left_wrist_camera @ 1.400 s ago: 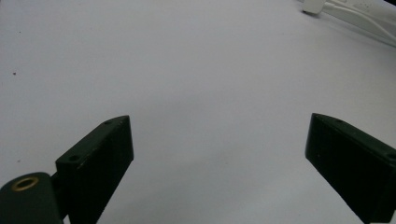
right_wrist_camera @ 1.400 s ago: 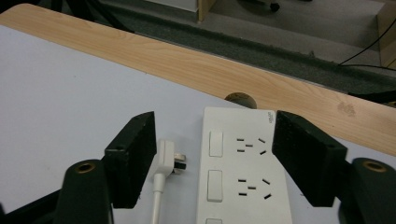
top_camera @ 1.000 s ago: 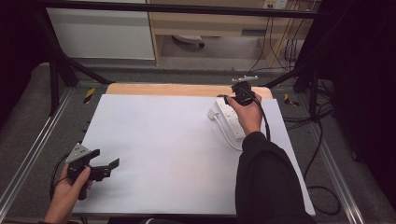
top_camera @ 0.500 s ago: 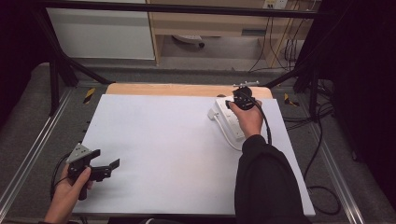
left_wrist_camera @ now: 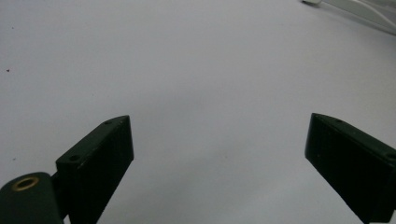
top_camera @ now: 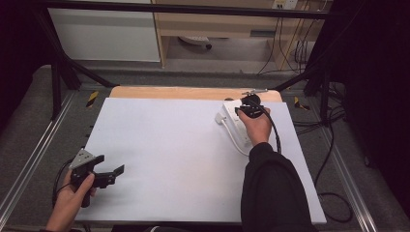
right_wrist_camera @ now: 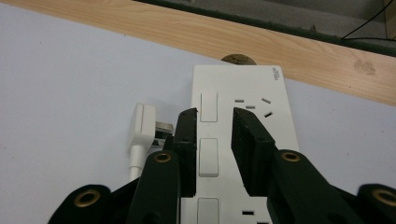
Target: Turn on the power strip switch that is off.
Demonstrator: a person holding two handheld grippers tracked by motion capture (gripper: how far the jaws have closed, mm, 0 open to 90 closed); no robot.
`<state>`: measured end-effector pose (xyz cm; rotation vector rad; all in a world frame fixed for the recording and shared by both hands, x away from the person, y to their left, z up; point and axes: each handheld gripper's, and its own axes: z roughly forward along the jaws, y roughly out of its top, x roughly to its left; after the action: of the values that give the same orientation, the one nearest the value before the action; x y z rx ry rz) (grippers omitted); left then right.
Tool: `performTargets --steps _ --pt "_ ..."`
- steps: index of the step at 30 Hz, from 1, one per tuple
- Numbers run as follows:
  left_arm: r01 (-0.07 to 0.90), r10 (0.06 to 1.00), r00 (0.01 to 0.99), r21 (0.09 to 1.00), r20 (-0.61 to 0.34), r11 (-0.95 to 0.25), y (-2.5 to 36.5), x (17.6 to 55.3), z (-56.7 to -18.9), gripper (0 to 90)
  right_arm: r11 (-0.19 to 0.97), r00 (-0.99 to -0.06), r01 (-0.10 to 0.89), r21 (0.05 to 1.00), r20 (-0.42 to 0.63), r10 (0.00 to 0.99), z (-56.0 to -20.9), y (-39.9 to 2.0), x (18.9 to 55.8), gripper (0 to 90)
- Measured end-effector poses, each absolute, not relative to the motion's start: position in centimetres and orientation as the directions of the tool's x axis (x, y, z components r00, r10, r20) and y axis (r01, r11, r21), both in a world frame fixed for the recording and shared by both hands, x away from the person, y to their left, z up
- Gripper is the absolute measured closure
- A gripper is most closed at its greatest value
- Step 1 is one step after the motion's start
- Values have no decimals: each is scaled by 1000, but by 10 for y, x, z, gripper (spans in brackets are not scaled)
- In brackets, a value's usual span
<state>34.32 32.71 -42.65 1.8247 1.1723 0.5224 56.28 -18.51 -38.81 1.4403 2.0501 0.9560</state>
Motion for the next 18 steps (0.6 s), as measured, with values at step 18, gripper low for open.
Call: performTargets --steps 18 --pt "506 873 477 844 -103 -176 325 343 -427 80 165 -313 612 774 46 949 -405 -181 561 864"
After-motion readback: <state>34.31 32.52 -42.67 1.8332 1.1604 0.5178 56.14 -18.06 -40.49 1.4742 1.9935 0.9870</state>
